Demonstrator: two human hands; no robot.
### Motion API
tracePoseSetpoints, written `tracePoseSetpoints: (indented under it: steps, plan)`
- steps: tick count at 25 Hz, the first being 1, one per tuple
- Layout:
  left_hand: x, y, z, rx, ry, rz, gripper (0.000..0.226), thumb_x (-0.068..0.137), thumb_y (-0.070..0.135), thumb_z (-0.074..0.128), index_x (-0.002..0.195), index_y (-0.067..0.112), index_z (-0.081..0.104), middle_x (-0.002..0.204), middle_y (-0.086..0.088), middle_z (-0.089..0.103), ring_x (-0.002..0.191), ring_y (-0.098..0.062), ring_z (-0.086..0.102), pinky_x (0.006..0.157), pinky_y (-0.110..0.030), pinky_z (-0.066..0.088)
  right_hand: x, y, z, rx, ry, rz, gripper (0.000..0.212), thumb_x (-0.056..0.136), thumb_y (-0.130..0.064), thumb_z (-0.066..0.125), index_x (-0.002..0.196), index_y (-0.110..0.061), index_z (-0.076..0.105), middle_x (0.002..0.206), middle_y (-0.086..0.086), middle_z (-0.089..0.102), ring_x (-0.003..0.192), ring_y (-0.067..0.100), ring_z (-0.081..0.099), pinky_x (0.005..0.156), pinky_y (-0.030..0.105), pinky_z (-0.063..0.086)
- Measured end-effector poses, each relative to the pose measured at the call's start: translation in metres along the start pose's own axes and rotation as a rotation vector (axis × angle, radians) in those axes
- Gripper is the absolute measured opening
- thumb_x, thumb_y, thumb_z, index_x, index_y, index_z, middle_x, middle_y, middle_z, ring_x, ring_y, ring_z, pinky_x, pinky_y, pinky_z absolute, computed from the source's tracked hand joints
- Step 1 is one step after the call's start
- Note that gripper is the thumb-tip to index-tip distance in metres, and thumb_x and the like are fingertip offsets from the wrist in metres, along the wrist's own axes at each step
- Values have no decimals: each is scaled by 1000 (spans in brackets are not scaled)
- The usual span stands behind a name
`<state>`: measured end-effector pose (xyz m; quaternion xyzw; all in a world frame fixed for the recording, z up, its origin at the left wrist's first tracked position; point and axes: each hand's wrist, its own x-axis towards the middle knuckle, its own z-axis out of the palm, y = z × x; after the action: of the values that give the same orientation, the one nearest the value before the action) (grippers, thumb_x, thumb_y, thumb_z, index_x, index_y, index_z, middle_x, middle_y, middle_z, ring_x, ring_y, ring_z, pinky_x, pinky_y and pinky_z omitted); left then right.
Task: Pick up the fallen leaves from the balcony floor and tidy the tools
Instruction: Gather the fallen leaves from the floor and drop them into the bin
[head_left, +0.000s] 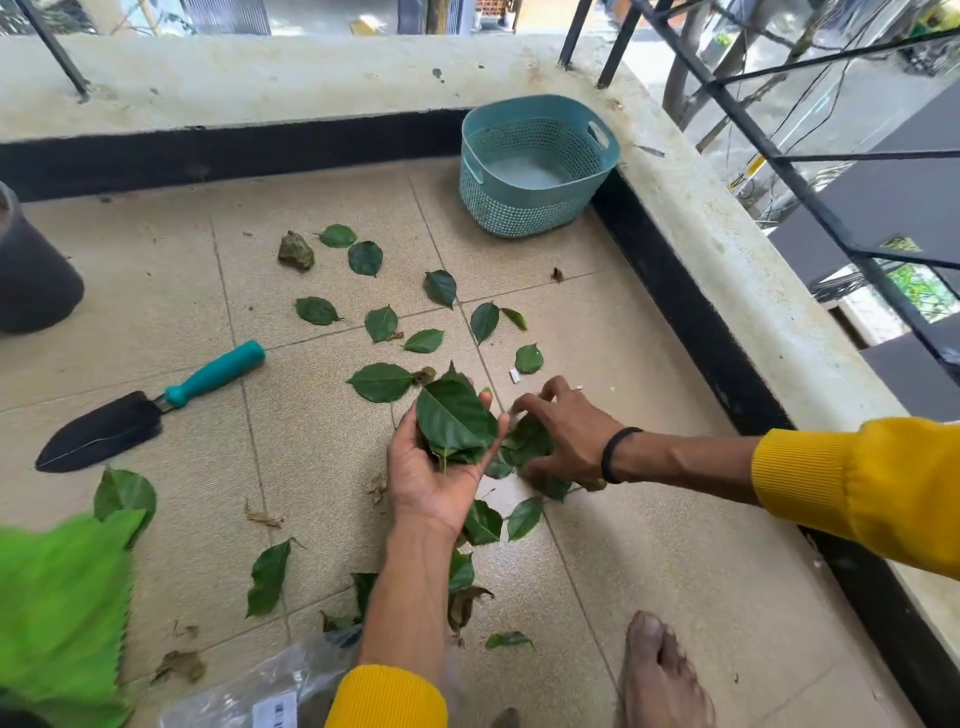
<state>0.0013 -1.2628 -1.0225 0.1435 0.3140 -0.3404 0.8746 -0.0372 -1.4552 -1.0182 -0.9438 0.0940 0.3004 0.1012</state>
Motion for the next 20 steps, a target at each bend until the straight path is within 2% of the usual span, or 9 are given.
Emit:
tracePoseSetpoints:
  steps: [2, 3, 6, 8, 10, 12, 15, 17, 20]
  plan:
    - [0, 1, 2, 13, -21, -3, 38, 98, 31, 57, 129, 10, 65, 124, -16, 69, 112, -38, 65, 104, -61, 45, 3, 1, 3, 34, 44, -3, 69, 75, -56, 77, 132, -34, 45, 129, 6, 39, 108, 25, 51, 85, 38, 55]
    - [-2, 0, 3, 24, -29, -7, 36, 99, 31, 56, 126, 10, 67, 121, -16, 70, 111, -37, 66, 104, -61, 45, 2, 2, 2, 49, 56, 2, 69, 75, -56, 78, 131, -33, 45, 128, 5, 40, 105, 22, 51, 83, 38, 56]
    - [-7, 0, 4, 34, -33, 8, 31, 99, 29, 56, 118, 9, 70, 115, -16, 72, 107, -37, 67, 102, -59, 48, -1, 7, -9, 62, 84, 38, 101, 53, -75, 81, 136, -38, 37, 133, 3, 34, 109, 21, 46, 83, 41, 57]
    - [-5, 4, 2, 43, -46, 28, 34, 98, 29, 56, 124, 10, 68, 117, -15, 71, 109, -36, 66, 100, -58, 49, -1, 13, -20, 88, 62, 117, 126, 37, -86, 77, 143, -42, 26, 140, 5, 27, 120, 27, 42, 90, 49, 55]
    - [-3, 8, 1, 37, -51, 42, 39, 98, 30, 56, 131, 10, 64, 120, -14, 70, 111, -36, 65, 98, -57, 51, 0, 14, -25, 167, 10, 212, 138, 32, -90, 74, 149, -40, 21, 147, 8, 22, 129, 35, 40, 98, 55, 51]
    - [-2, 11, 1, 38, -46, 58, 43, 98, 29, 55, 136, 9, 61, 122, -14, 69, 111, -36, 65, 96, -57, 52, 2, 3, -16, 179, 6, 218, 139, 28, -96, 68, 146, -36, 27, 146, 9, 25, 128, 34, 41, 98, 55, 51]
    - [-3, 18, 0, 51, -39, 79, 42, 99, 29, 53, 136, 9, 61, 123, -13, 69, 112, -35, 65, 100, -58, 49, 3, -28, 11, 177, 73, 185, 124, 31, -95, 69, 134, -34, 36, 132, 6, 31, 115, 27, 44, 92, 49, 55]
    - [-3, 22, 0, 46, -37, 84, 40, 100, 30, 53, 132, 9, 63, 126, -13, 68, 113, -35, 64, 104, -59, 46, 8, -42, 21, 186, 140, 170, 102, 45, -81, 78, 126, -33, 38, 123, 7, 34, 107, 27, 47, 88, 46, 55]
    - [-4, 28, -2, 58, -33, 100, 40, 100, 30, 52, 133, 9, 63, 132, -15, 66, 111, -34, 65, 104, -60, 45, 16, -49, 19, 251, 105, 56, 59, 71, -53, 81, 114, -26, 50, 115, 5, 44, 100, 26, 55, 87, 41, 55]
